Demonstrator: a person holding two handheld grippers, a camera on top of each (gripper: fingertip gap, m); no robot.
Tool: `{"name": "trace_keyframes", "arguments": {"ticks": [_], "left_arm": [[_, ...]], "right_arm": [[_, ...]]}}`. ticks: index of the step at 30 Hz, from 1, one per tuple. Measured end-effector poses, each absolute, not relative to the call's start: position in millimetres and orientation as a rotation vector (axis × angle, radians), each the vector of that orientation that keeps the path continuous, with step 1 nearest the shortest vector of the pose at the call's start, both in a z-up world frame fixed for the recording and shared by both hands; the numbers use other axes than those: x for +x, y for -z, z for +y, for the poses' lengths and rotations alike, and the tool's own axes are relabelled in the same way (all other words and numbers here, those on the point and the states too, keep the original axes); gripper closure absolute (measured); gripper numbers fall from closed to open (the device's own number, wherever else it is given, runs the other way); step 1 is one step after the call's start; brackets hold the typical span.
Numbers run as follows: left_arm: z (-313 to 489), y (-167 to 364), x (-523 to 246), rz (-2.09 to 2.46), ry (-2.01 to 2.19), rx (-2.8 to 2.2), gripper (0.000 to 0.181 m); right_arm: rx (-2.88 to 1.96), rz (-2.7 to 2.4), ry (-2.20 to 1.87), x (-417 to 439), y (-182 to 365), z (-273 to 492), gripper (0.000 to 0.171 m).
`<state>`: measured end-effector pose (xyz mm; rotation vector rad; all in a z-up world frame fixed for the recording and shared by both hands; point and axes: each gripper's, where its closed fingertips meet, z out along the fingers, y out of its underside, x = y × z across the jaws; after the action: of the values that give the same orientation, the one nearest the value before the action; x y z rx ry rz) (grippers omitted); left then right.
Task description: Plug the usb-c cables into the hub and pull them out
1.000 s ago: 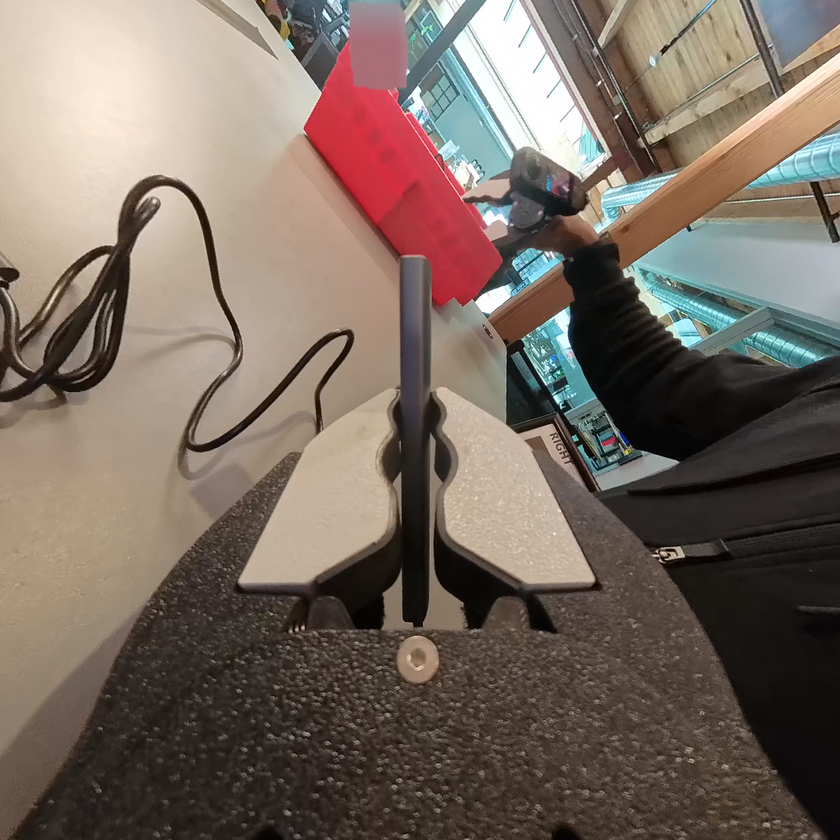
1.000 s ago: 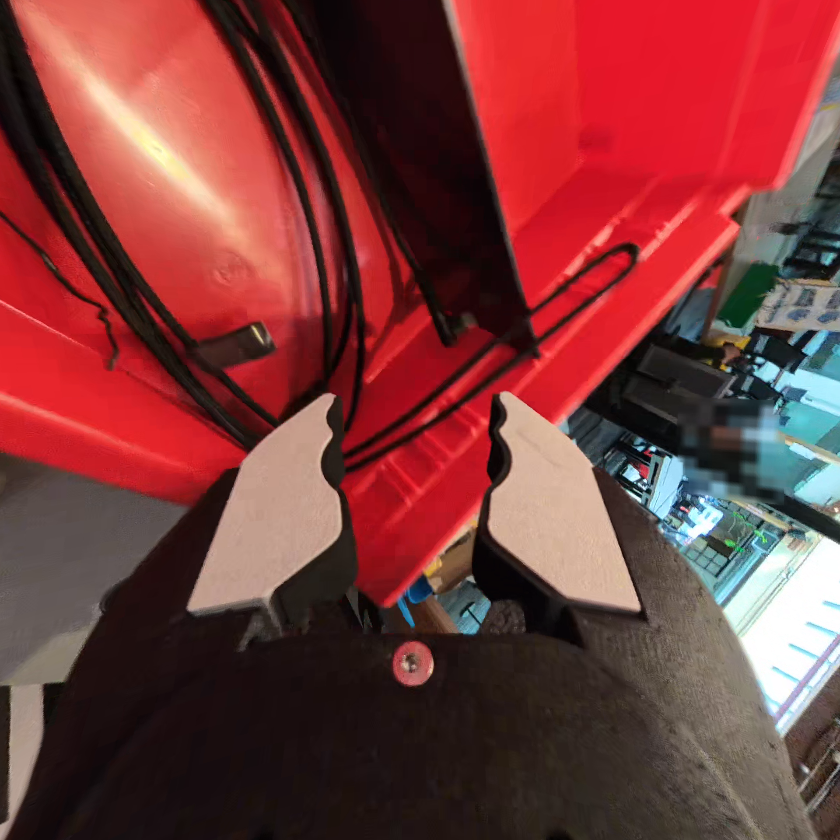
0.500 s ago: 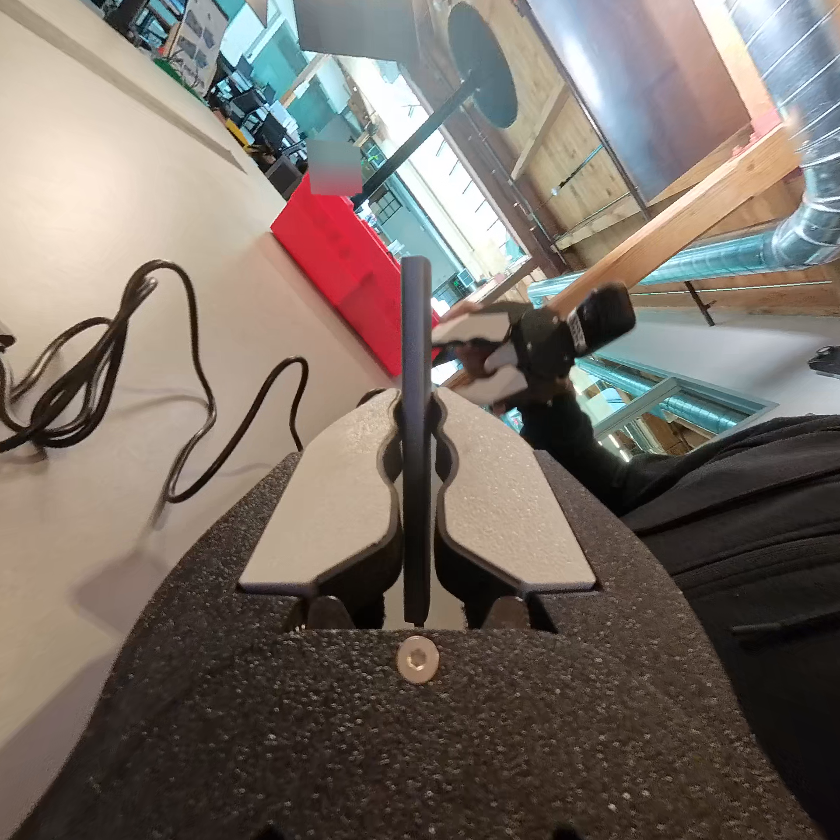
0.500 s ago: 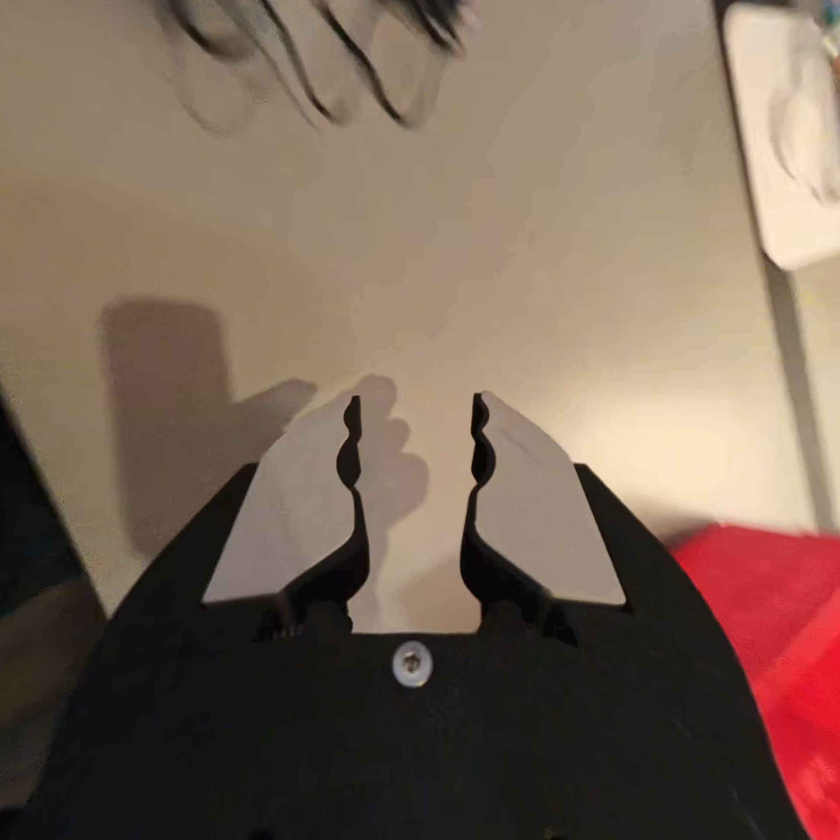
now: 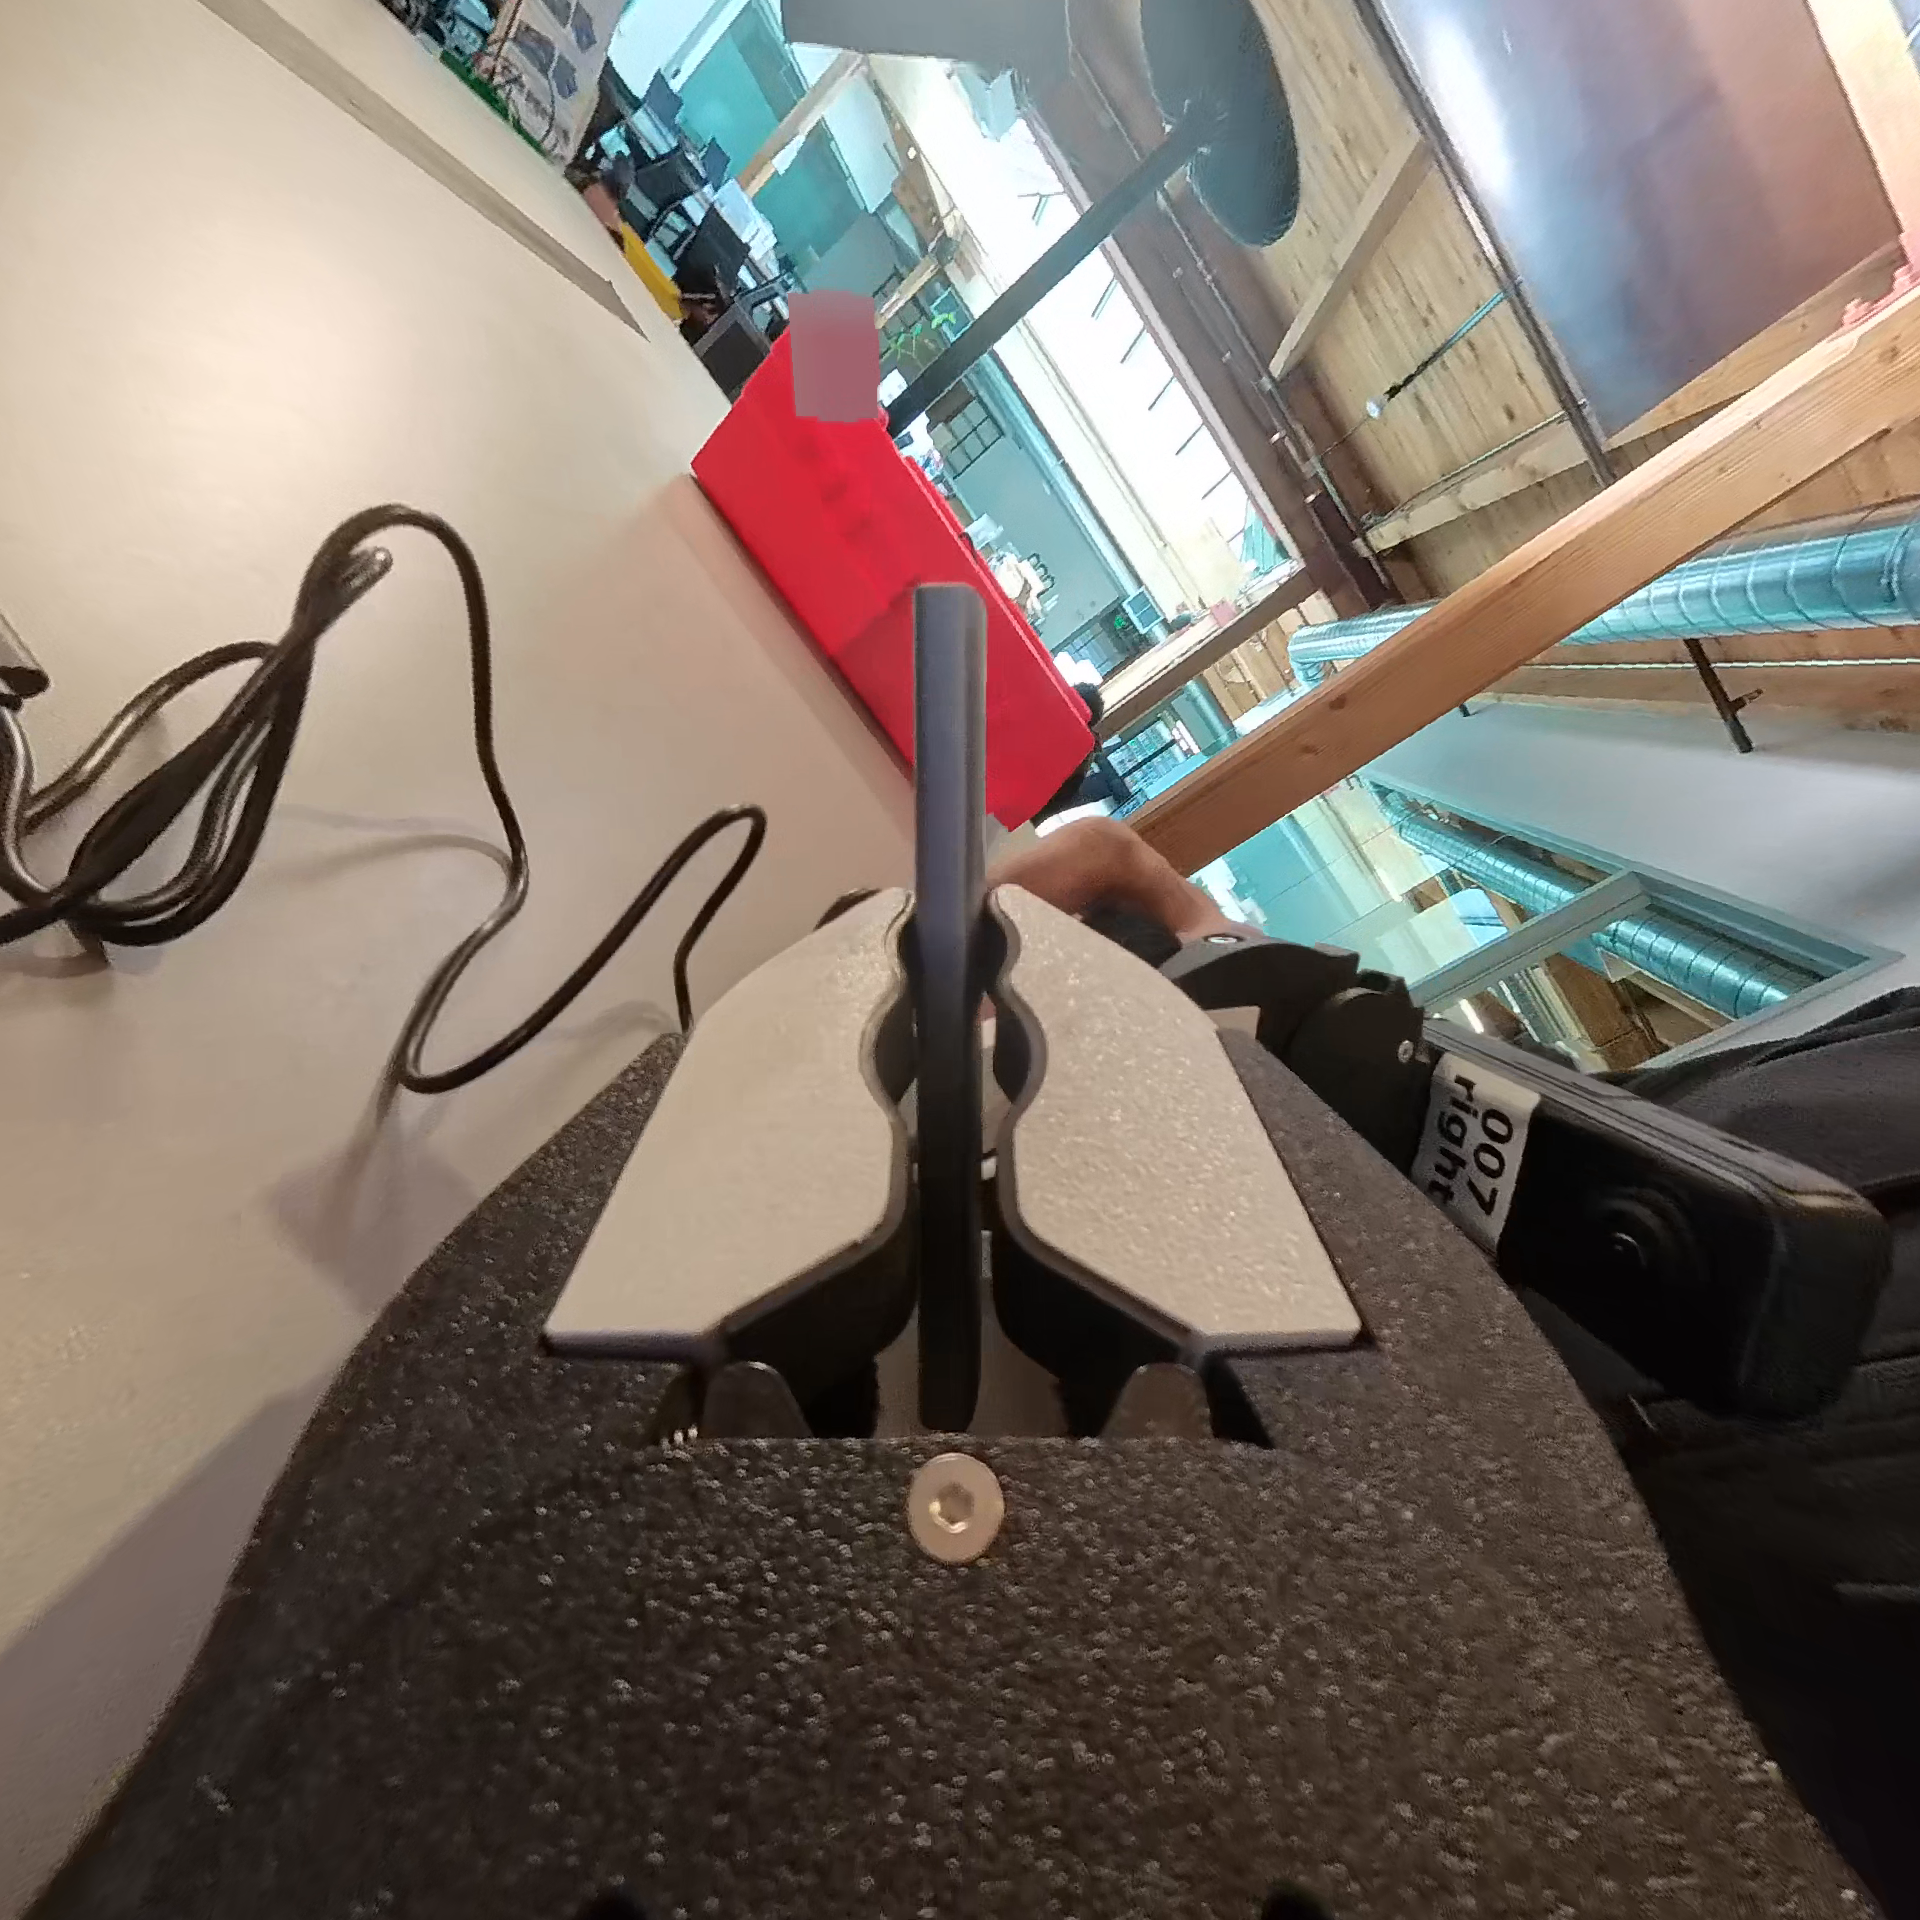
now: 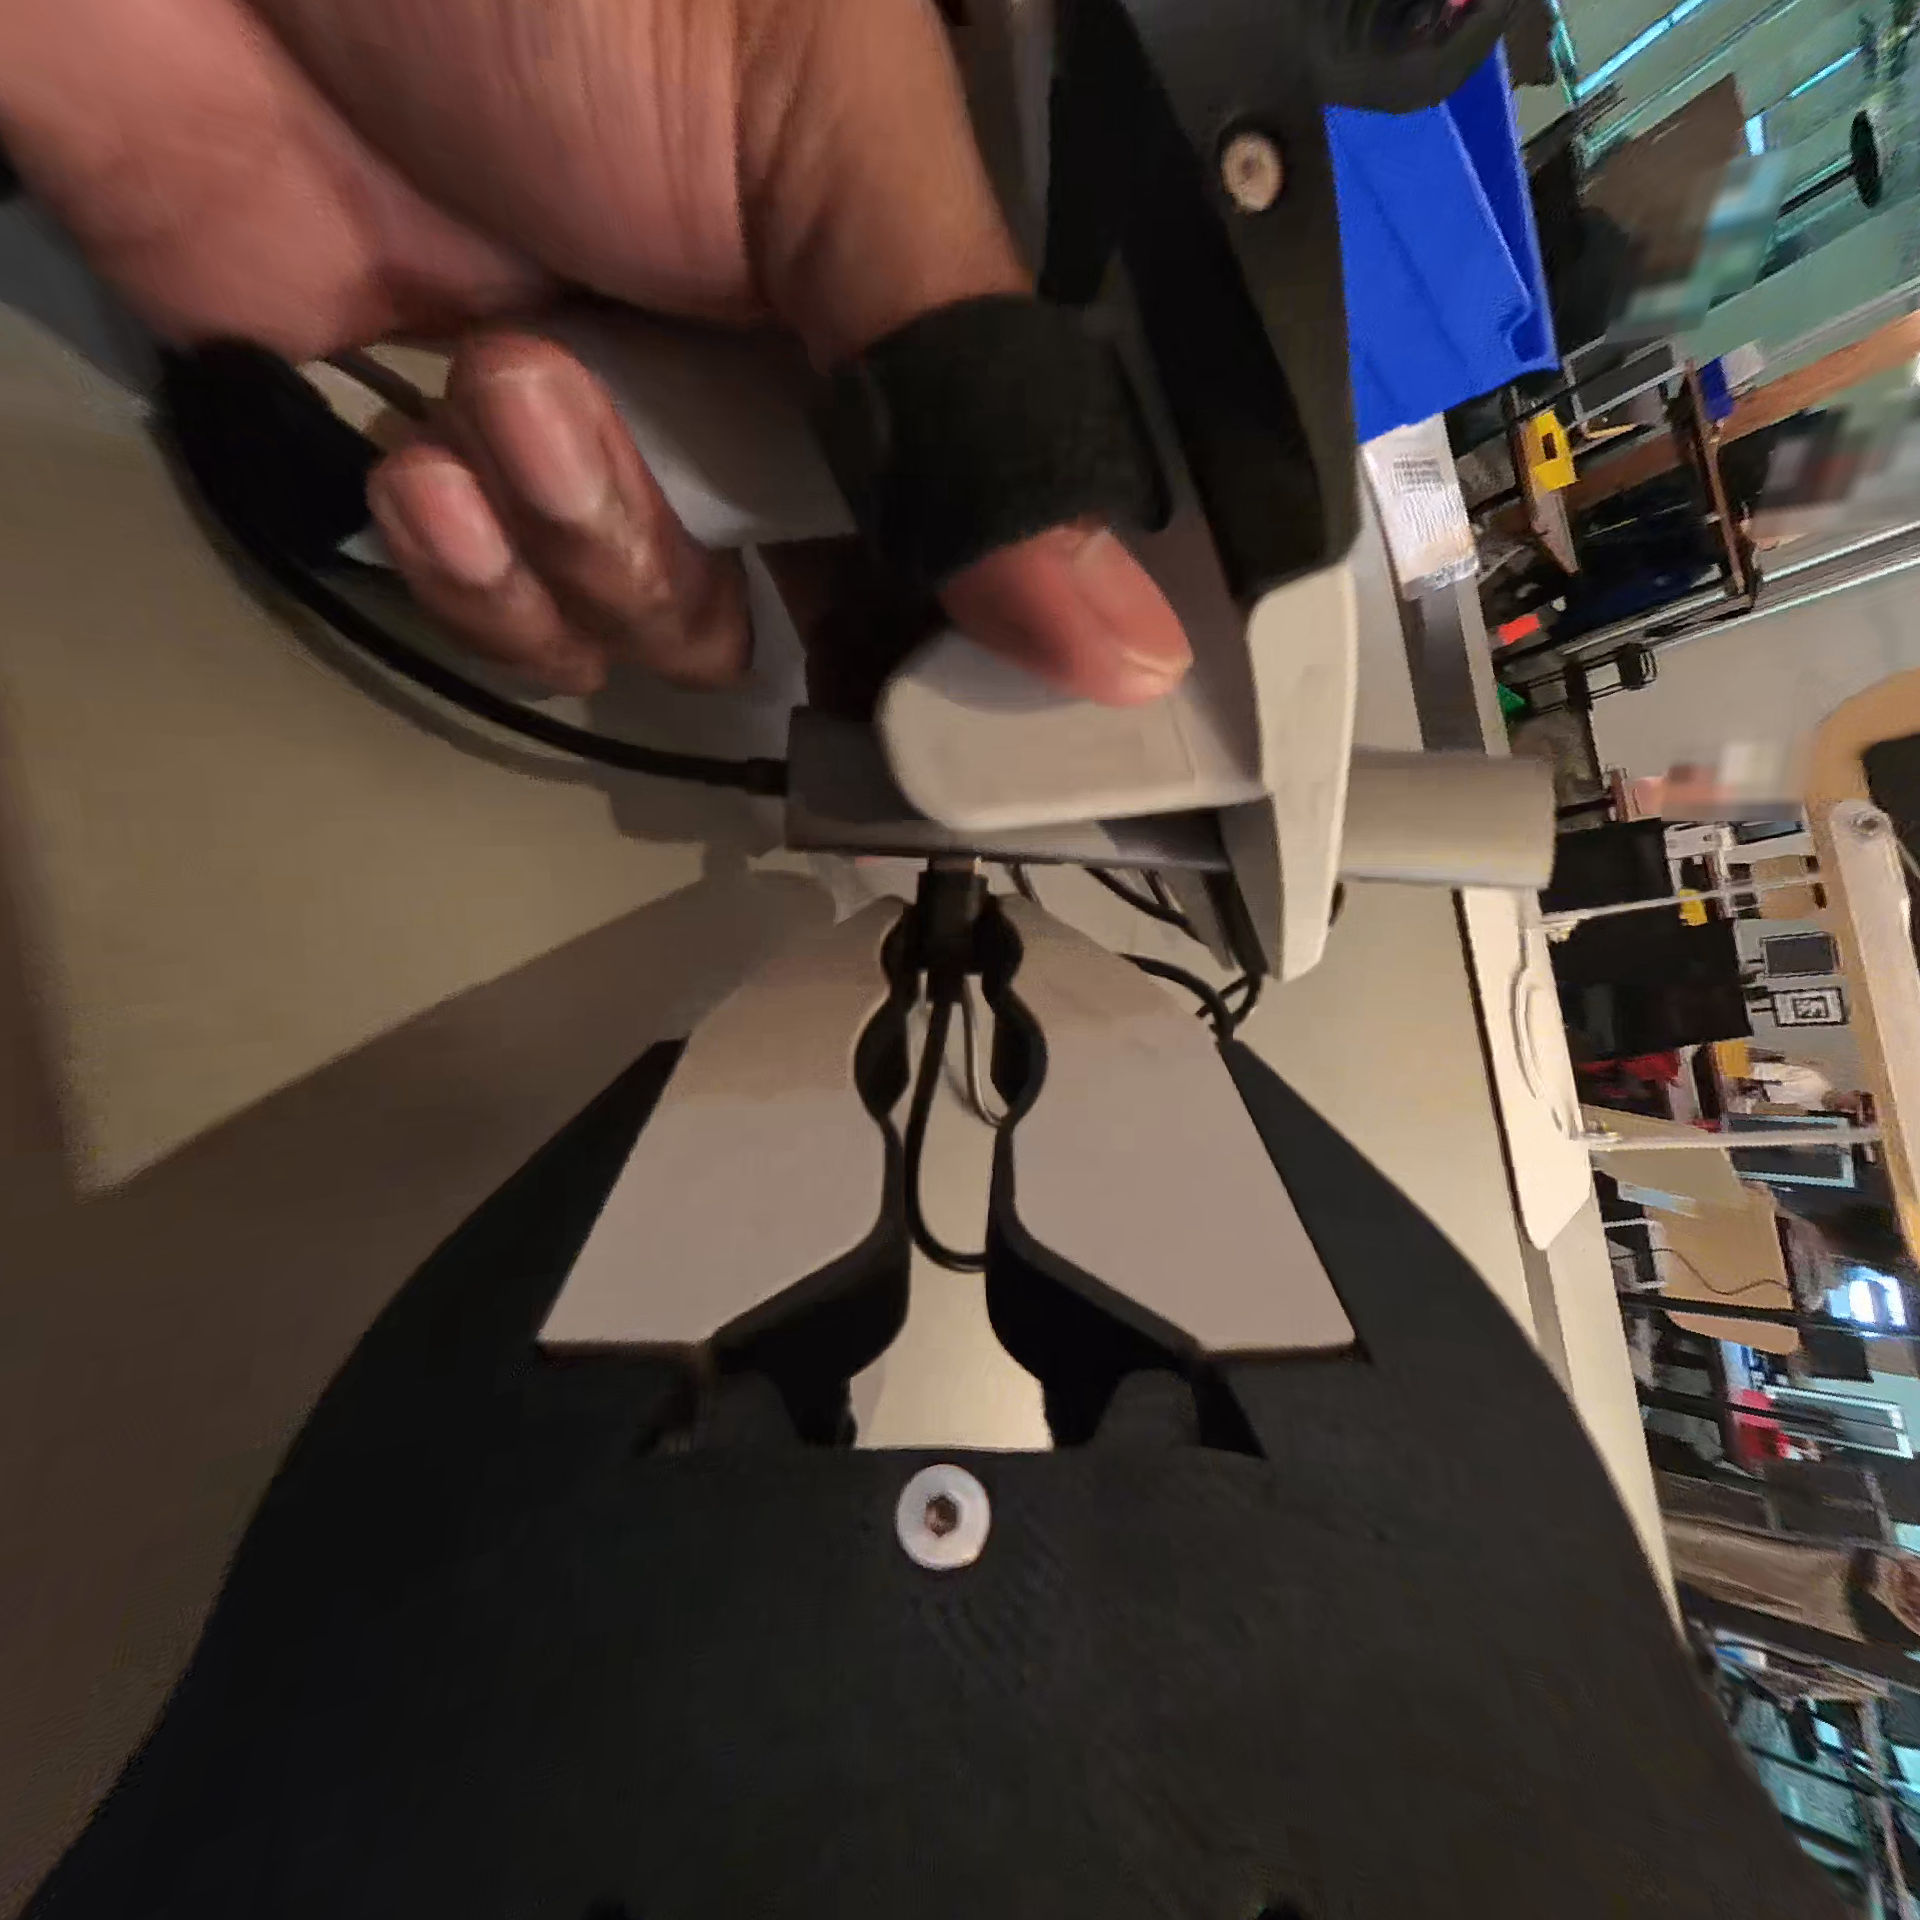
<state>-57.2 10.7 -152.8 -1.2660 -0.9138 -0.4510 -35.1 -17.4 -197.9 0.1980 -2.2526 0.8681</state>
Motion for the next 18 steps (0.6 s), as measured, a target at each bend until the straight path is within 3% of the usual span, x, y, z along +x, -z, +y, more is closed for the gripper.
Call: {"name": "trace_keyframes", "arguments": {"ticks": [5,9,18], "left_arm": [[12,167,-43,-0.909,0.455,-1.422,0.151],[16,172,-37,-0.894,0.481,-1.482,0.17],[30,182,-26,-0.823,0.55,-1.633,0.17]], "right_arm": [[0.109,-2.297,-0.871,-43,204,-10,0.161],[0.127,-2.313,-0.878,-42,206,-5,0.161],[0.271,-2.431,-0.943,-33,211,17,0.161]]}}
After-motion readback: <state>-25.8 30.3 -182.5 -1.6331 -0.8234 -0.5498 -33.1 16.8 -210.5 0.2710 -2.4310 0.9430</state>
